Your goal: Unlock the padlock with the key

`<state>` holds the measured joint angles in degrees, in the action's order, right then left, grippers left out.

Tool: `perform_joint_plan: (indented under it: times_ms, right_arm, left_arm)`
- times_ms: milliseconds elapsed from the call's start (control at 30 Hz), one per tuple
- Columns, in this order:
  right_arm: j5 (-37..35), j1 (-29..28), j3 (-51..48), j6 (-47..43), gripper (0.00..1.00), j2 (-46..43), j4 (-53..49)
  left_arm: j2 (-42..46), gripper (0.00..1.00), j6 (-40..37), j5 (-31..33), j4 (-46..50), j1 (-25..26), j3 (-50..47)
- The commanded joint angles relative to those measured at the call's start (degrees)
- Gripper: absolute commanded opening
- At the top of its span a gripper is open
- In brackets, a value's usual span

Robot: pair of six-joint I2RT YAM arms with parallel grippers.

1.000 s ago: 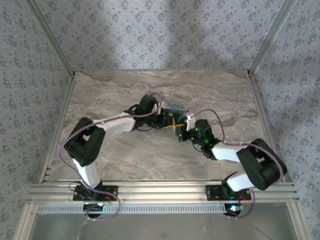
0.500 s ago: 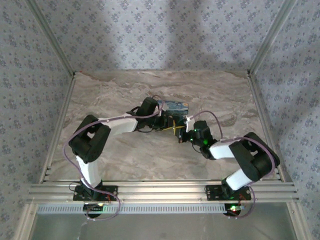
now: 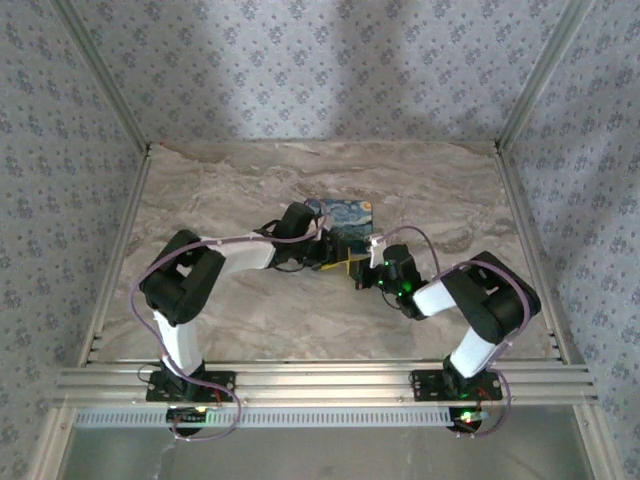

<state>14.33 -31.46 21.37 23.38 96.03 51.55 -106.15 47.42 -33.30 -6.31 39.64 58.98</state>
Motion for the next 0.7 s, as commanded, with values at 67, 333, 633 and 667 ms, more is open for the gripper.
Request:
perform_joint_plan:
  times_ms: [67, 333, 633, 667]
  right_arm:
    - [0.24, -0.76, 0.54, 2.21, 0.00, 1.26, 3.33]
    - [1.61, -0.84, 1.64, 10.60, 0.00, -0.99, 0.37]
    - [3.97, -0.84, 2.88, 19.11, 0.00, -2.03, -1.55]
    - [4.24, -0.91, 3.07, 19.95, 0.00, -2.00, -1.31]
  left_arm:
    - [5.53, 0.58, 1.19, 1.60, -3.71, -1.49, -4.27]
    - [6.14, 0.59, 9.52, 2.39, -20.15, -2.79, -12.09]
    - [4.22, 0.59, 12.85, 3.04, -25.61, -2.24, -13.13]
    - [3.96, 0.59, 13.02, 3.01, -25.75, -2.14, -13.00]
